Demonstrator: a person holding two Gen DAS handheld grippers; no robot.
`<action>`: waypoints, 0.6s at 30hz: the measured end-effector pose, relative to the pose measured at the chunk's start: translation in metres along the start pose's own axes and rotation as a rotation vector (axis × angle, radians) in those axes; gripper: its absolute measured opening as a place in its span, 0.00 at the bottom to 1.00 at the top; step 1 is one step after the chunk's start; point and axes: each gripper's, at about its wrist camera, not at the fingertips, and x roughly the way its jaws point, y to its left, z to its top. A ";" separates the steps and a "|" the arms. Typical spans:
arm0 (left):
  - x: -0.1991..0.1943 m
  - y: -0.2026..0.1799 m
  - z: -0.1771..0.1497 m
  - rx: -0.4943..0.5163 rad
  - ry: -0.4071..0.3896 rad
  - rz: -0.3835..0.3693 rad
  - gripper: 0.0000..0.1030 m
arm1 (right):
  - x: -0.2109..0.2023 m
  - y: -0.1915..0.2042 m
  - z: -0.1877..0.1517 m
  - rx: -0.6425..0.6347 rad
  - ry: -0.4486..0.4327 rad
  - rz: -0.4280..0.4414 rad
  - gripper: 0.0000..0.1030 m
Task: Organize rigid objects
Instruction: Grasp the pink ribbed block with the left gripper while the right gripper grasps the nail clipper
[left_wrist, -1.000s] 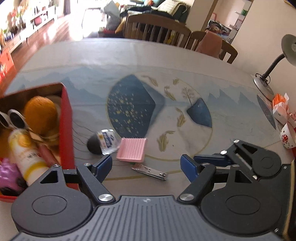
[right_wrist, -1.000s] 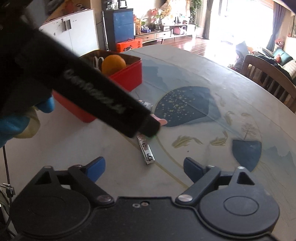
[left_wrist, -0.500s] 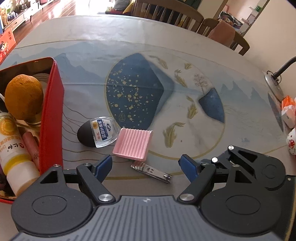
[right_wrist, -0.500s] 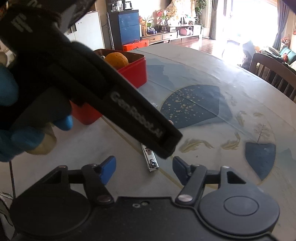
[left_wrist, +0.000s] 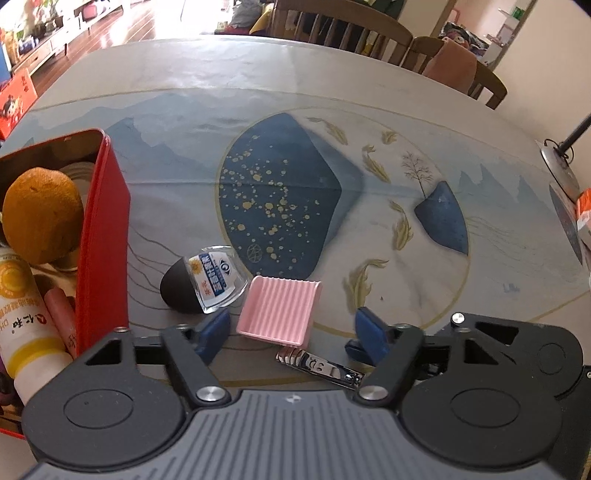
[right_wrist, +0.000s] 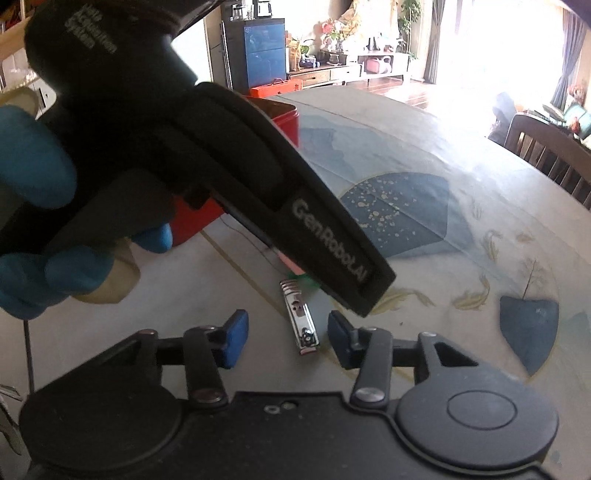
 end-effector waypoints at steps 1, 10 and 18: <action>0.000 -0.001 0.000 0.011 -0.002 0.003 0.61 | 0.001 0.002 0.000 -0.009 -0.001 -0.006 0.42; -0.001 -0.003 -0.001 0.016 -0.004 0.009 0.40 | -0.004 0.001 -0.003 0.050 -0.011 -0.037 0.15; -0.009 -0.002 -0.003 -0.009 -0.006 -0.005 0.40 | -0.024 -0.004 -0.020 0.090 -0.001 -0.059 0.10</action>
